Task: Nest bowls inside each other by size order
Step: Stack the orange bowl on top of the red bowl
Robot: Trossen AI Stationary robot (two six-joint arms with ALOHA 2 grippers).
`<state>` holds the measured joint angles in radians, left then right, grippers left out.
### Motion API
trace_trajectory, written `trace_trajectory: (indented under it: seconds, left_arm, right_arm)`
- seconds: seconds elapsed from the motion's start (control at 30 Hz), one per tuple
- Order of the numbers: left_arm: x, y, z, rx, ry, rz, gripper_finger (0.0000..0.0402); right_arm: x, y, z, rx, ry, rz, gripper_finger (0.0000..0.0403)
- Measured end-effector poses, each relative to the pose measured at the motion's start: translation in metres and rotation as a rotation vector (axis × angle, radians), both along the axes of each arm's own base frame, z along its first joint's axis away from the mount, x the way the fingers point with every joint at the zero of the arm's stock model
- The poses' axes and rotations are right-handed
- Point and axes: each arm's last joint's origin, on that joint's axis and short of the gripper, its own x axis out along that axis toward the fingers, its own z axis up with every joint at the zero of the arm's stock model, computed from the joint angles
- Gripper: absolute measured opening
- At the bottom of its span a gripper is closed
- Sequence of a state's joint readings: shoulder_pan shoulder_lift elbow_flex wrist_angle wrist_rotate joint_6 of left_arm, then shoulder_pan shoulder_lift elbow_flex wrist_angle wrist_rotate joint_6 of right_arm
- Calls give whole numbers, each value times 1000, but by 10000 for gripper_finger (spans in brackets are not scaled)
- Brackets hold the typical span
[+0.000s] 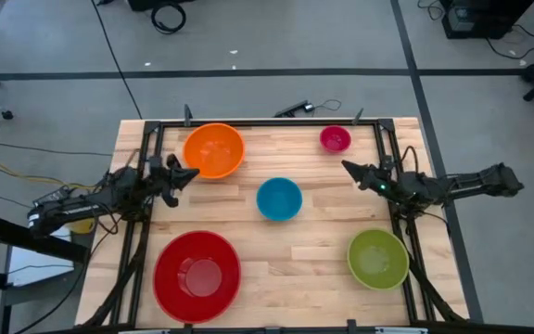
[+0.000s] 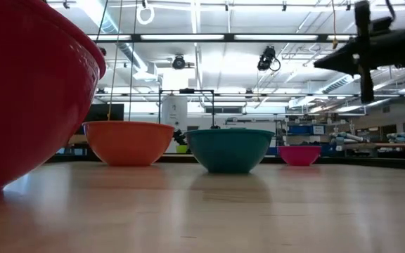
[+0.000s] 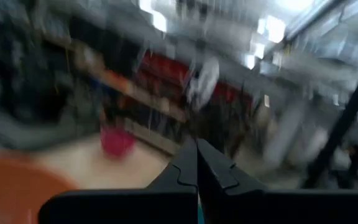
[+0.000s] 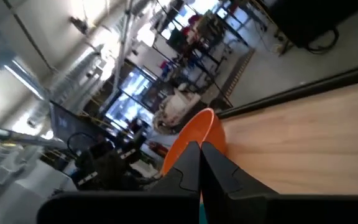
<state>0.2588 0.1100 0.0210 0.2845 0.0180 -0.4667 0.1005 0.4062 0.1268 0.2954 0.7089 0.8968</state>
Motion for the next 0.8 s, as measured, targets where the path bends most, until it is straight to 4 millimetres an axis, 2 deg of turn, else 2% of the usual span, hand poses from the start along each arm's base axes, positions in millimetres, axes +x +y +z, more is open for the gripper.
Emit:
trace_trajectory:
  seconds: [0.13, 0.27, 0.43, 0.6, 0.8]
  left_arm:
    - [6, 0, 1, -48, 100, -72, 0]
    - [12, 0, 0, -57, 171, -107, 0]
    - [17, 2, 0, -66, 203, -99, 7]
    - [18, 4, -1, -77, 216, -22, 39]
    - [17, 7, -1, -77, 213, 85, 102]
  right_arm:
    - [32, 5, 28, -91, 118, 69, 8]
    - [82, 11, 51, -148, 235, 136, 9]
    - [147, 9, 58, -137, 327, 116, 11]
    - [192, -19, 59, -99, 378, 35, 37]
    - [220, -65, 57, -41, 434, 99, 103]
